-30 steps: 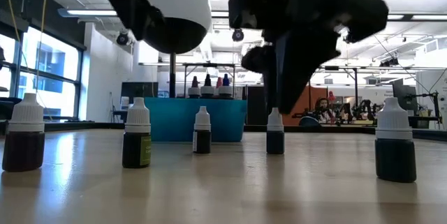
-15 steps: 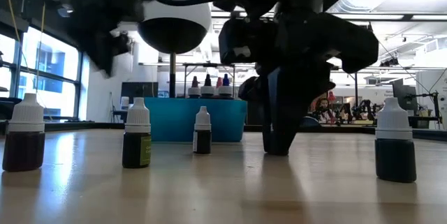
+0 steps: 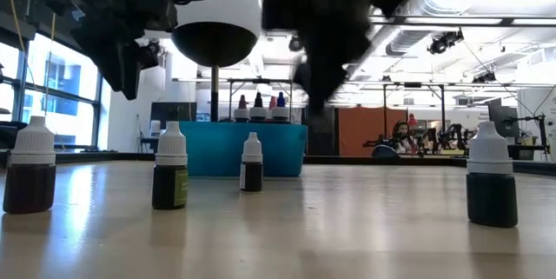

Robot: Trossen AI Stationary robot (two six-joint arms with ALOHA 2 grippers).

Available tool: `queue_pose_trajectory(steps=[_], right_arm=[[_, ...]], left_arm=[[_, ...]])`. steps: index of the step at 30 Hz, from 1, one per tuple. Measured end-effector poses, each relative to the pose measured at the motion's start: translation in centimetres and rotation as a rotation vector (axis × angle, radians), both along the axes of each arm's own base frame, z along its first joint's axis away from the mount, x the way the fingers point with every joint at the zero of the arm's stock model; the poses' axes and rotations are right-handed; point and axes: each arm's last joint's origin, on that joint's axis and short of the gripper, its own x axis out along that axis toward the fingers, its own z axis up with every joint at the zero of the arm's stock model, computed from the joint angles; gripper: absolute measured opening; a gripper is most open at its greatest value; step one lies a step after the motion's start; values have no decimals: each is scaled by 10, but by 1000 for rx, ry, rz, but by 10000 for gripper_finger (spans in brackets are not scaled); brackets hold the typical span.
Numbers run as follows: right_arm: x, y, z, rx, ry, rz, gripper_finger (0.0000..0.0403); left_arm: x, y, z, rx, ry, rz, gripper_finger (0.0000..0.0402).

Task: Pick & Place food coloring
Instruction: Put the small violet food coloring bottle into the blue container

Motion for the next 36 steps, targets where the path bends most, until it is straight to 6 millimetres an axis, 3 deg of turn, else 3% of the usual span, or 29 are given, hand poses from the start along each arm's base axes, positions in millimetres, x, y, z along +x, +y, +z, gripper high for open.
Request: queue_pose_trajectory(steps=[6, 9, 17, 22, 26, 36], right_arm=[[19, -12, 62, -280, -220, 56, 79], [26, -27, 74, -354, -276, 36, 73], [24, -81, 40, -344, -192, -84, 76], [17, -101, 14, -263, -165, -131, 73], [9, -105, -6, -220, -144, -121, 76], [1, -104, -20, -222, -113, -91, 119]], left_arm=[[0, 0, 0, 8, -2, 3, 156], [1, 0, 0, 10, -6, 4, 156], [2, 0, 1, 10, -24, 4, 156], [2, 0, 1, 11, -26, 6, 156], [2, 1, 1, 29, -24, 13, 156], [2, 1, 1, 32, -25, 14, 156]])
